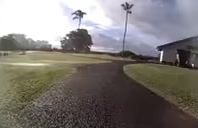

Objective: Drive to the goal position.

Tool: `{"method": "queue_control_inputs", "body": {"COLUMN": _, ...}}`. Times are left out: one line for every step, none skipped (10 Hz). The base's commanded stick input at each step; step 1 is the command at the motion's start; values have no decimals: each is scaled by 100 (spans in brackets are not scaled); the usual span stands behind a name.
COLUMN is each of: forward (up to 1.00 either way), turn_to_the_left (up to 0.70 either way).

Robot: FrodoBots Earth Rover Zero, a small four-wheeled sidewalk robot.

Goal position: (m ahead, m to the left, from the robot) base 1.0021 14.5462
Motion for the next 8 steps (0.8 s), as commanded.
{"method": "queue_control_inputs", "body": {"forward": 60, "turn_to_the_left": 0}}
{"method": "queue_control_inputs", "body": {"forward": 60, "turn_to_the_left": 0}}
{"method": "queue_control_inputs", "body": {"forward": 60, "turn_to_the_left": 0}}
{"method": "queue_control_inputs", "body": {"forward": 60, "turn_to_the_left": 0}}
{"method": "queue_control_inputs", "body": {"forward": 60, "turn_to_the_left": 0}}
{"method": "queue_control_inputs", "body": {"forward": 60, "turn_to_the_left": 0}}
{"method": "queue_control_inputs", "body": {"forward": 60, "turn_to_the_left": 0}}
{"method": "queue_control_inputs", "body": {"forward": 60, "turn_to_the_left": 0}}
